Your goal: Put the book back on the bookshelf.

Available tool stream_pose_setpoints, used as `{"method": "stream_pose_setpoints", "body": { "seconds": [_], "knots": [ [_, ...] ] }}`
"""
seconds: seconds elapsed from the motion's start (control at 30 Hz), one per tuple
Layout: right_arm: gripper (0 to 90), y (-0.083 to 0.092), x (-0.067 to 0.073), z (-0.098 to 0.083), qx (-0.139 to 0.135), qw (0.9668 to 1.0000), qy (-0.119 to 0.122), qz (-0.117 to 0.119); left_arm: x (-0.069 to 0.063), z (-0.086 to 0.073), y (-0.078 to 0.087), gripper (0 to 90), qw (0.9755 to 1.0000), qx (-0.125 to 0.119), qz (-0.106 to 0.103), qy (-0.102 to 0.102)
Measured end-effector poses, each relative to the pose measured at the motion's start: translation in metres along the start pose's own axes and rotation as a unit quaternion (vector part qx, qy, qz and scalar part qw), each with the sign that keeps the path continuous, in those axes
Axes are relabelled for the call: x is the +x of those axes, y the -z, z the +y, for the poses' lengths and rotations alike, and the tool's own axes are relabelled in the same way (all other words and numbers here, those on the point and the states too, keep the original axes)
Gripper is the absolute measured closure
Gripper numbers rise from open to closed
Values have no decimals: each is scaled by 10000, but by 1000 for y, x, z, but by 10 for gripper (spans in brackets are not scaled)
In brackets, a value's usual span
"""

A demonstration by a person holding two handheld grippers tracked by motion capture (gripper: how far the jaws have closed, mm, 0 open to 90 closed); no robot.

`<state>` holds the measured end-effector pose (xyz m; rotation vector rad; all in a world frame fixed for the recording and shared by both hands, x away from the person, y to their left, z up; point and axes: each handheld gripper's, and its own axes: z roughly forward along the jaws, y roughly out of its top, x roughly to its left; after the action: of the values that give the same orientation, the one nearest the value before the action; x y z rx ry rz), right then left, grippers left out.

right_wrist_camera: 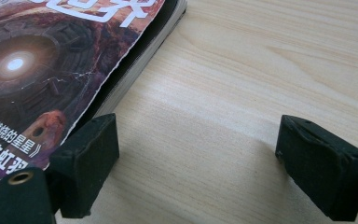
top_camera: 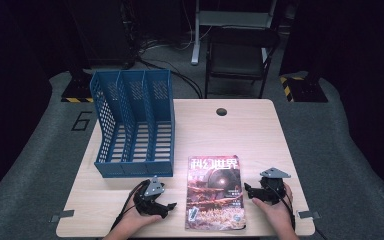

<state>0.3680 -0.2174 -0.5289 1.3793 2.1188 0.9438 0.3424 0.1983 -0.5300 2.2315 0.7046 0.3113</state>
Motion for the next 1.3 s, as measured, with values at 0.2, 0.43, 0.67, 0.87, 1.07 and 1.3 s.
{"method": "stream_pose_setpoints", "body": {
  "seconds": [0.2, 0.43, 0.67, 0.87, 1.07, 1.3],
  "knots": [
    [150, 0, 0, 0, -32, 10000, -12, -12, -1, 0, -1, 145, 10000, -17, 19, 24],
    [207, 1, 0, 0, -77, 9999, -58, -60, -1, 1, -1, 149, 9999, -23, 68, 79],
    [228, 1, 0, -1, -96, 9998, -146, -108, -1, 1, -1, 156, 9999, -28, 94, 85],
    [293, 3, 0, -1, -112, 9996, -212, -134, -3, 2, -2, 180, 9997, -64, 193, 155],
    [428, 6, 0, 3, 42, 10000, -41, -36, -5, 4, 0, 258, 9996, -8, 198, 189],
    [482, 9, 3, 6, 138, 9997, -176, 24, -8, 9, 1, 327, 9997, 100, 35, 242]
  ]
}}
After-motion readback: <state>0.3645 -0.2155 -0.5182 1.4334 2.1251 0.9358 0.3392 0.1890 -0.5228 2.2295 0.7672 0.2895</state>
